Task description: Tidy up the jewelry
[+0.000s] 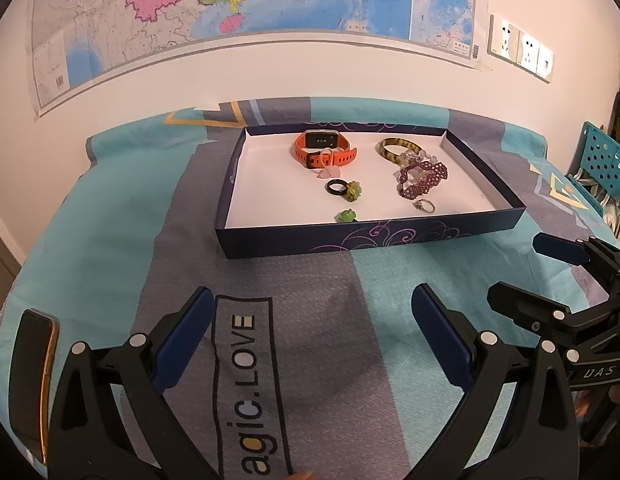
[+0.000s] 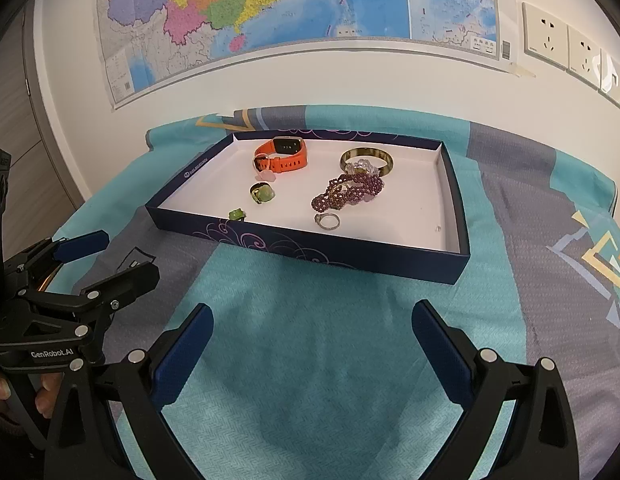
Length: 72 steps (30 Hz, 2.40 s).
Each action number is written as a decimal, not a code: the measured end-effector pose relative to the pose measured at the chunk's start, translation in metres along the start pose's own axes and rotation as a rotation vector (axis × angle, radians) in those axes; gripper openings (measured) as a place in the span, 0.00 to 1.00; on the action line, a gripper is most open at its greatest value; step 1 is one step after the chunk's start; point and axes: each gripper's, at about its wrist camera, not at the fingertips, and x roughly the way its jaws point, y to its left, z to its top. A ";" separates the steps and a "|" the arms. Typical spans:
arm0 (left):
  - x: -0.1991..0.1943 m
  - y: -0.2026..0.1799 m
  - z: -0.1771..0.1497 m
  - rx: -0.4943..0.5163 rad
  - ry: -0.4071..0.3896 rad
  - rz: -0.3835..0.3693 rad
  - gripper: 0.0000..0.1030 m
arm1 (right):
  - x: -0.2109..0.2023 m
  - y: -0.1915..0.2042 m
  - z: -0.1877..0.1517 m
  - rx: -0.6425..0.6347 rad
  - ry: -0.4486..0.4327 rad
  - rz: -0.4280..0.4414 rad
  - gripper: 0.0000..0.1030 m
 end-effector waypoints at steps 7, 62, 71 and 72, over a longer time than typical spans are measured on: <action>0.001 -0.001 -0.001 0.000 0.002 -0.002 0.94 | 0.001 0.000 0.000 0.001 0.001 0.000 0.93; 0.004 -0.003 -0.003 -0.008 0.020 -0.008 0.94 | 0.004 -0.001 -0.001 0.006 0.013 0.001 0.93; 0.005 -0.003 -0.002 -0.010 0.020 -0.008 0.94 | 0.004 -0.001 -0.001 0.005 0.013 0.001 0.93; 0.004 -0.003 -0.002 -0.010 0.021 -0.007 0.94 | 0.004 -0.001 -0.001 0.005 0.014 0.001 0.93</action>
